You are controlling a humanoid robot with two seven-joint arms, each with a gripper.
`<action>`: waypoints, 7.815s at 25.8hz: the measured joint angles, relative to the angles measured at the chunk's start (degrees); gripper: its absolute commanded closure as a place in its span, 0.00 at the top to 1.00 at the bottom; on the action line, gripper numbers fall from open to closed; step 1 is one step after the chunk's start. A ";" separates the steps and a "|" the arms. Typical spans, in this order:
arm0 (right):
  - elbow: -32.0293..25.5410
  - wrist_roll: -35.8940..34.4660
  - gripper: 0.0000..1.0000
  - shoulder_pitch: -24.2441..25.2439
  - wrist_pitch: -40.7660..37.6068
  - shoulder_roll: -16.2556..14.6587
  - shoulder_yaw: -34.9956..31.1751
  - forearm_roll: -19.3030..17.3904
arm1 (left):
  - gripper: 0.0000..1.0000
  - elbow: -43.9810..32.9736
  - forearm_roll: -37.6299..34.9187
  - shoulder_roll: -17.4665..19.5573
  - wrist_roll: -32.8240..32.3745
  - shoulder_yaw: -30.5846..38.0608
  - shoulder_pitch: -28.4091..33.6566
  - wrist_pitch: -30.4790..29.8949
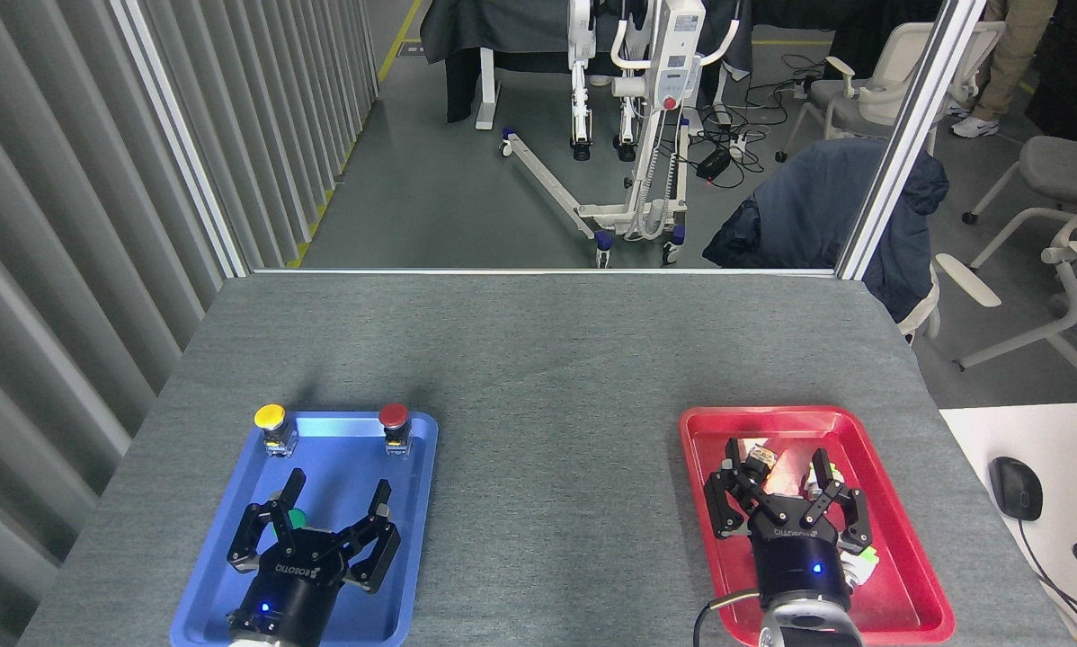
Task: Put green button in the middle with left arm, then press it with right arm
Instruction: 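Lift the left gripper off the green button in the blue tray, then lower the left gripper onto the green button and close it, then carry the green button with the left gripper to the table middle, then release the green button and withdraw the left gripper to the blue tray, then move the right gripper from the red tray to the green button, then press down on the green button with the right gripper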
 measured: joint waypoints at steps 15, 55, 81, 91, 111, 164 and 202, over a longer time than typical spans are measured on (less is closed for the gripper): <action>0.21 0.03 1.00 0.08 0.03 -0.46 0.01 -0.01 | 0.98 -1.62 0.28 -0.17 0.03 1.00 2.80 -0.06; 3.87 -0.34 1.00 1.40 0.03 -0.74 -1.06 -0.18 | 0.98 23.36 -0.30 1.86 -2.39 6.09 -5.14 3.72; 3.94 -0.43 1.00 1.56 -0.06 -0.40 -1.02 -0.11 | 0.42 24.09 -0.11 1.46 -1.61 5.91 -8.15 2.39; 3.82 -0.44 1.00 1.79 -0.06 -0.43 -1.06 -0.09 | 0.25 21.55 -0.54 0.09 -2.91 -2.60 -16.29 0.66; 3.87 -0.62 1.00 2.41 -0.06 -0.63 -1.06 -0.17 | 0.36 50.36 0.38 -9.29 -7.12 -31.76 -35.90 1.03; 4.23 0.10 0.00 0.03 -14.40 -1.52 4.40 0.41 | 0.98 3.04 0.44 1.82 -2.40 9.58 -4.76 -13.69; 21.93 6.75 0.00 -8.15 -15.78 0.60 12.13 2.67 | 0.98 -1.65 0.39 -5.61 -1.01 9.08 -2.80 -5.03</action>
